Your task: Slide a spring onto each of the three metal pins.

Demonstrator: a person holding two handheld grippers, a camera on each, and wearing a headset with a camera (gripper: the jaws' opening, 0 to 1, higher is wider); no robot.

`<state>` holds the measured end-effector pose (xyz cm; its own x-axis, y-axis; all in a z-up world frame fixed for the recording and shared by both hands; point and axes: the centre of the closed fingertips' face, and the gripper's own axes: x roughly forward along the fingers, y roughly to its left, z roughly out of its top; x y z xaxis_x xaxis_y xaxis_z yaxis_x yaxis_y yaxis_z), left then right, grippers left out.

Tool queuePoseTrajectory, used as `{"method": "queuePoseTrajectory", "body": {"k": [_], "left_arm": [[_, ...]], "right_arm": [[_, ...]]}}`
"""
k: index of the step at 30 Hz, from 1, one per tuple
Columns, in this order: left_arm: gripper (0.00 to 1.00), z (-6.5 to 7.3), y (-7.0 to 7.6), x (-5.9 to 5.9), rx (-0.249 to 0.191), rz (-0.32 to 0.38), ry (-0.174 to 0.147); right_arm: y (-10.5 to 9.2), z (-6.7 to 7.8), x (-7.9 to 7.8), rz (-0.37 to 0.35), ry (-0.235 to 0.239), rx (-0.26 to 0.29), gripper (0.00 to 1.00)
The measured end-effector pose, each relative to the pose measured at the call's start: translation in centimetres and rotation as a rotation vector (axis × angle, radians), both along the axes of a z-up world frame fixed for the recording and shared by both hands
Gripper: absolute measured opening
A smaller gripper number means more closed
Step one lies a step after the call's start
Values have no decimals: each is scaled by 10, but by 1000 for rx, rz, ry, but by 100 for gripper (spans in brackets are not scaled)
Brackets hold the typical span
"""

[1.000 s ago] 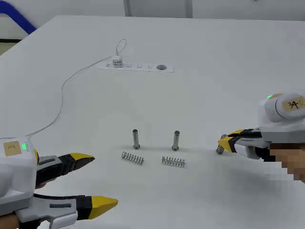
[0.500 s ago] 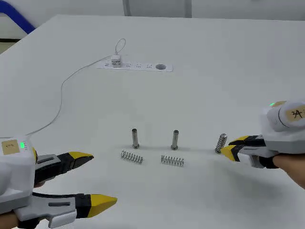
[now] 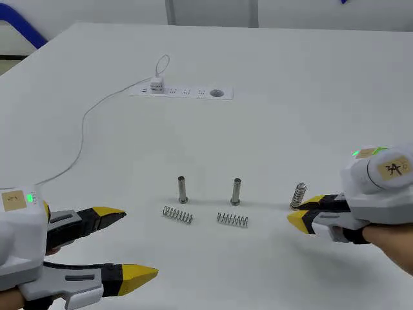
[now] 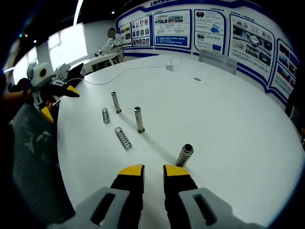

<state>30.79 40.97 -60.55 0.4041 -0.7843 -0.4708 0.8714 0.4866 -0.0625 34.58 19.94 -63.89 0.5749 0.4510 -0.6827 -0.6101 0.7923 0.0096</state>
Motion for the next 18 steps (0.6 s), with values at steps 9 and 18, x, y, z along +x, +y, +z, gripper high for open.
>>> {"method": "queuePoseTrajectory", "body": {"k": [9,18], "left_arm": [[66,0,-1,0,0,-3,-1],[66,1,0,1,-3,1,-3]], "right_arm": [[27,0,5,108,-4,-17,17],[60,6,12,232,-11,-41,17]]}}
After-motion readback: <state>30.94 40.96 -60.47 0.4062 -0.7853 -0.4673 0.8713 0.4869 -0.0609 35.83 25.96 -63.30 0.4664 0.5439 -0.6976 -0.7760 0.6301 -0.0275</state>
